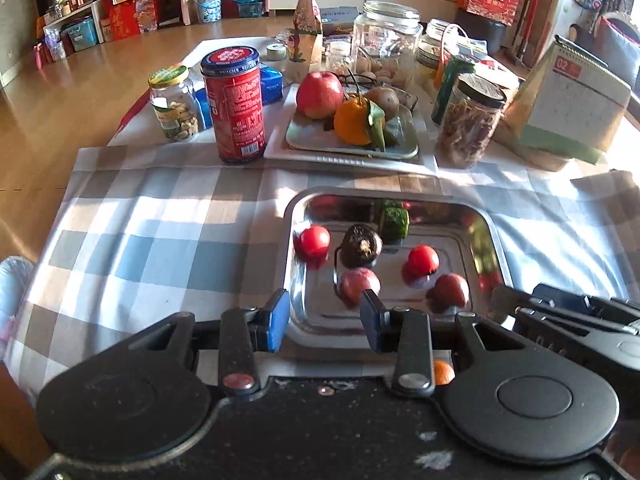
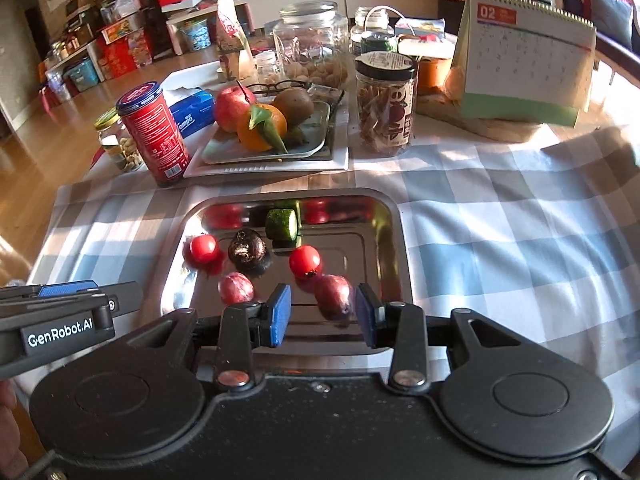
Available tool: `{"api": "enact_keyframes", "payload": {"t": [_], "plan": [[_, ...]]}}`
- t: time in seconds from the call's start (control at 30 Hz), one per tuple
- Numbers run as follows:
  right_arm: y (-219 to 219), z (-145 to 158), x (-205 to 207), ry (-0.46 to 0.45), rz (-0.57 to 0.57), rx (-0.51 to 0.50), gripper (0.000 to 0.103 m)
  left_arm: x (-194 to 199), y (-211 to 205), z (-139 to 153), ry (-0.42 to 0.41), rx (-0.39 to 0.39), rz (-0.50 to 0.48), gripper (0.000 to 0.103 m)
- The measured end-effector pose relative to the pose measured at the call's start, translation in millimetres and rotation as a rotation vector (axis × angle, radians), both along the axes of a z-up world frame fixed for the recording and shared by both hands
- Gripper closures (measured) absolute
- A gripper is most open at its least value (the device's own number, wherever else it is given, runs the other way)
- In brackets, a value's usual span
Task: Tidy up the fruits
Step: 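Move both open tools back toward the tangerines, passion fruit and cucumber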
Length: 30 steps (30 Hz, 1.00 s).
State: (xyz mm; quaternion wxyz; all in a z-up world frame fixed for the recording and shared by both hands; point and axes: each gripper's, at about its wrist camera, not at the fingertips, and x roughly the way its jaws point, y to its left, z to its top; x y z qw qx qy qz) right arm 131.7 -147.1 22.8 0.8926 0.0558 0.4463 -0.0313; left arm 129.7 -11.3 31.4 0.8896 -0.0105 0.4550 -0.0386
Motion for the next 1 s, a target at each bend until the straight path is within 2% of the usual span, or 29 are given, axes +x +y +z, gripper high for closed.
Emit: {"api": "enact_keyframes", "payload": {"t": [0.2, 0.33, 0.5, 1.0], "plan": [[-9, 2, -16, 0.002, 0.015, -0.018, 0.056, -18, -2, -9, 0.017, -0.01, -0.022, 0.063], [-15, 1, -29, 0.01, 0.02, -0.023, 0.05, -31, -10, -19, 0.026, 0.013, -0.066, 0.063], [-22, -3, -46, 0.018, 0.011, -0.022, 0.05, -44, -16, -29, 0.04, 0.023, -0.095, 0.063], [-32, -27, -83, 0.124, -0.067, 0.088, 0.049, -74, -17, -53, 0.065, 0.051, -0.163, 0.063]]}}
